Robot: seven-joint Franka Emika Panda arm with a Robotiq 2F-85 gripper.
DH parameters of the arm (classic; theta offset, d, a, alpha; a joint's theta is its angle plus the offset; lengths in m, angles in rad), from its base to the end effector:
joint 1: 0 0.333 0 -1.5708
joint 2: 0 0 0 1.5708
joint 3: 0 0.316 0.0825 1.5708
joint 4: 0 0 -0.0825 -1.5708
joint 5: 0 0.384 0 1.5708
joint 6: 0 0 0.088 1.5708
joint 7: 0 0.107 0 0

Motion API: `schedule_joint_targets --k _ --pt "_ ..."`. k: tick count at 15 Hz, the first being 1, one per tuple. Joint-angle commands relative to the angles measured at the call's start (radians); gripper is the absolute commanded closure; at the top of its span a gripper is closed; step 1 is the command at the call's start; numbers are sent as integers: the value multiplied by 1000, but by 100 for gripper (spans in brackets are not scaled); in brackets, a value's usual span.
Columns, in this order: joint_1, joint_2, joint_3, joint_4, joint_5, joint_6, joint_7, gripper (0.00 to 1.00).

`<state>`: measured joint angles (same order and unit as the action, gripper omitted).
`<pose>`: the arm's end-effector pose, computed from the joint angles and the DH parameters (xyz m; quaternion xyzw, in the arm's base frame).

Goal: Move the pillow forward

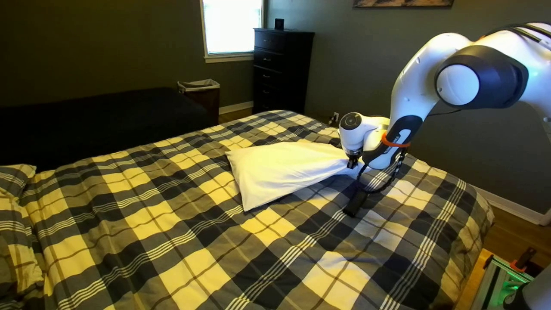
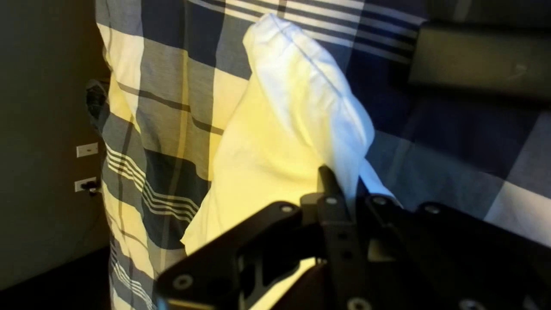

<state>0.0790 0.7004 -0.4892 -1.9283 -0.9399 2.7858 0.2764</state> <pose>0.5916 -0.2051 0.1608 0.9284 0.1542 0.0285 0.3368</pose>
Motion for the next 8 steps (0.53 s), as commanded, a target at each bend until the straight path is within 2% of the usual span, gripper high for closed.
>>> schedule_joint_targets --k 1,2,3,4,5,8 --pt "25 -68 -83 -112 -97 24 69 98" --pt "28 -80 -98 -132 -121 39 88 98" --pt "11 -104 -97 -159 -136 125 86 98" --pt "6 -30 -59 -65 -80 63 56 98" --pt "4 -36 -63 -75 -84 89 56 93" --pt "6 -30 -58 -67 -83 86 56 93"
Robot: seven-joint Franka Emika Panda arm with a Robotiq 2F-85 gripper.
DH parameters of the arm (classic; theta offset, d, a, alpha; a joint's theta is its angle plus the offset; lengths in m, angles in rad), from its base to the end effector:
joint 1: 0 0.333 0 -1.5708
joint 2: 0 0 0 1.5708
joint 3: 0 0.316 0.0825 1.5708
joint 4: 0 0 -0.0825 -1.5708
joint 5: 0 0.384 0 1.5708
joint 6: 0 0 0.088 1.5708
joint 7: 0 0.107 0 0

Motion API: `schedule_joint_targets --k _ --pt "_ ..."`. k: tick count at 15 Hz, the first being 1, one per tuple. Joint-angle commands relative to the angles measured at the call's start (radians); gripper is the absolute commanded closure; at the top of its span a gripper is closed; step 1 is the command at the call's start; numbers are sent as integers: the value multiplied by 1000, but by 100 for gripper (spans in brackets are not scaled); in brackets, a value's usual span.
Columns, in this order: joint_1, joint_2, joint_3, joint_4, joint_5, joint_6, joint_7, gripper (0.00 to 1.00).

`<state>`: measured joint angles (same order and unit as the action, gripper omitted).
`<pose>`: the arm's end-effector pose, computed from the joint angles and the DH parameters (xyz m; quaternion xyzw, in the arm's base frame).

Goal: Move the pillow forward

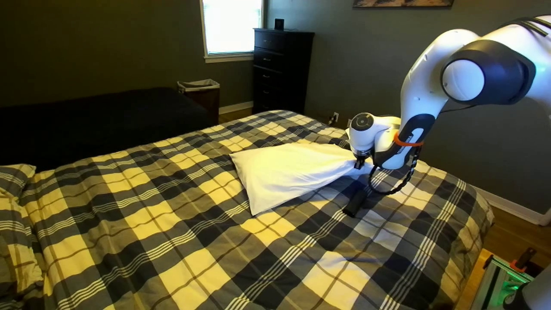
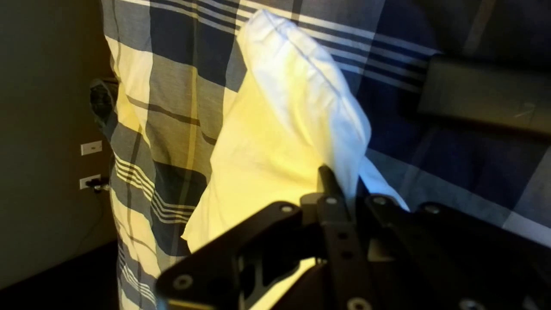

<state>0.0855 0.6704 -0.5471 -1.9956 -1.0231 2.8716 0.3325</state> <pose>0.5667 -0.2203 0.1649 0.9282 0.1572 0.0423 0.3347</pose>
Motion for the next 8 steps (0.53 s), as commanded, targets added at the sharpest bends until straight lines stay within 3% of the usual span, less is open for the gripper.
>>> schedule_joint_targets --k 1,3,4,8 --pt "0 1 1 0 0 0 0 93" --pt "0 2 1 1 0 0 0 98" --pt "48 16 -45 13 -54 -11 49 98" --pt "112 31 -122 9 -182 -14 63 98"
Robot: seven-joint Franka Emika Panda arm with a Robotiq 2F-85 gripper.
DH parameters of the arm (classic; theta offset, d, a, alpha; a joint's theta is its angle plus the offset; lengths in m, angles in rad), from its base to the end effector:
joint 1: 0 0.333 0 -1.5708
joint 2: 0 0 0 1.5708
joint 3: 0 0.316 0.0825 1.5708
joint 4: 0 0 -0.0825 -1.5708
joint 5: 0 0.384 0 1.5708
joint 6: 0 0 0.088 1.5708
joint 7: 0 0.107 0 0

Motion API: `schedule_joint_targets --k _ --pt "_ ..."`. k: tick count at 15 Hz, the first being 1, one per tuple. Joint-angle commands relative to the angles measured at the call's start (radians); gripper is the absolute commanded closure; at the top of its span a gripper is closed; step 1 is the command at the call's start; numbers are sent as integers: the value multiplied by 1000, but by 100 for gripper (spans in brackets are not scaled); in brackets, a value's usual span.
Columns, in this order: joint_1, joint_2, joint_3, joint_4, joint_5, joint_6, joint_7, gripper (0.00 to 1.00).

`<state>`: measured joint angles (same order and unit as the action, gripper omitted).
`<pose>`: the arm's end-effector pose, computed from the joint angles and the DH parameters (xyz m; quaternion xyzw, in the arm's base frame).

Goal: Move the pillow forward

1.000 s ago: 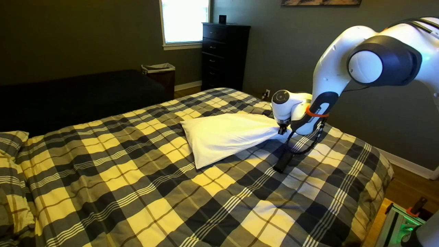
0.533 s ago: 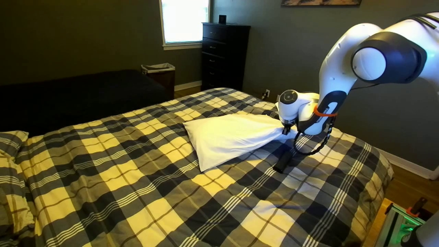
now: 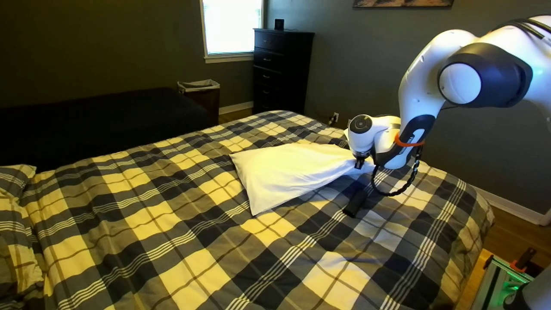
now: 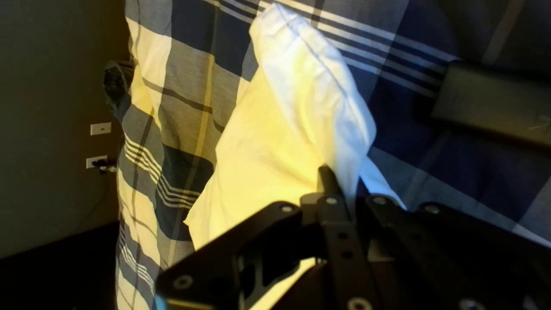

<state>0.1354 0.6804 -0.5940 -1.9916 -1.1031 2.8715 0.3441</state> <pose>0.5674 -0.2154 0.1664 0.9120 0.1961 0.0342 0.3586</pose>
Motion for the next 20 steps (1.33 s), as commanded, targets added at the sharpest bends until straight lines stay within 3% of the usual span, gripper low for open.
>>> schedule_joint_targets --k 1,4,7,11,20 --pt "99 36 -121 11 -171 -3 102 98" --pt "178 76 -213 26 -362 -12 266 98" --pt "219 106 -261 41 -563 -26 447 98" --pt "218 122 -262 39 -770 -62 613 98" --pt "159 52 -236 -23 -1032 18 832 98"
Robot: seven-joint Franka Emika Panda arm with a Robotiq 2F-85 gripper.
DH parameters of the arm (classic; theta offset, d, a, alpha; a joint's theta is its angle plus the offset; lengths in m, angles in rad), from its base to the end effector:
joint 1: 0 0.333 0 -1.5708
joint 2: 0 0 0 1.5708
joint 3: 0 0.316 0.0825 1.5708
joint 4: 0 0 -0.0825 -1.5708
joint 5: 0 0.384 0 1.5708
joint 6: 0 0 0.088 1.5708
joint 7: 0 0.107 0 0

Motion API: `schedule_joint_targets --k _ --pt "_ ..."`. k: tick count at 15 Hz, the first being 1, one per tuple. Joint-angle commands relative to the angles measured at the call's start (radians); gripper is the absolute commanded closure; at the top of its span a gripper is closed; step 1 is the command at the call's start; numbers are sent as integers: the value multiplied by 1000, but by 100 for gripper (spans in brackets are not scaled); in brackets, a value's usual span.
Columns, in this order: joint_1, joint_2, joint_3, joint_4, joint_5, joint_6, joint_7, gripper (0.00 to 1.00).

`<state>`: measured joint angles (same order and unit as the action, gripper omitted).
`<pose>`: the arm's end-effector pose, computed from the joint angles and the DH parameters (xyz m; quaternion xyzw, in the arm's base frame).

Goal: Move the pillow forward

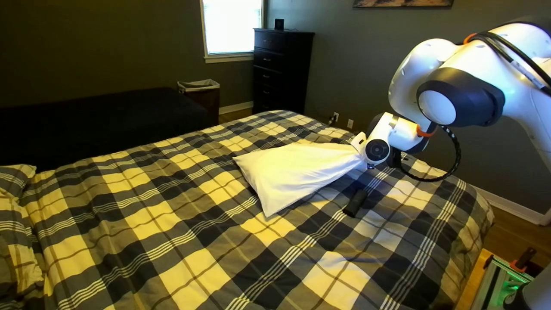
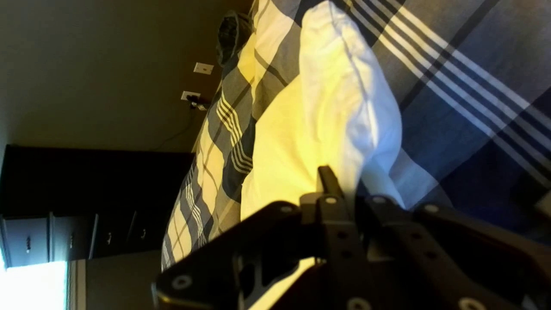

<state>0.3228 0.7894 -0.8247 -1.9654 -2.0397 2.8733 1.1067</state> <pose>0.5250 -0.2341 0.1507 0.8102 0.3148 0.0575 0.4911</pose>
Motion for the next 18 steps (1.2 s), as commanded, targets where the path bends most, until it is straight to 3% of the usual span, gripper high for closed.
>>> schedule_joint_targets --k 1,9,16,17,18 --pt "-29 -61 -10 -62 -118 12 87 98" --pt "-87 -122 -26 -159 -367 -80 259 98" --pt "-128 -168 -46 -266 -546 -163 326 98" --pt "-250 -285 85 -305 -425 -245 96 98" --pt "-287 -315 123 -328 -418 -295 68 98"
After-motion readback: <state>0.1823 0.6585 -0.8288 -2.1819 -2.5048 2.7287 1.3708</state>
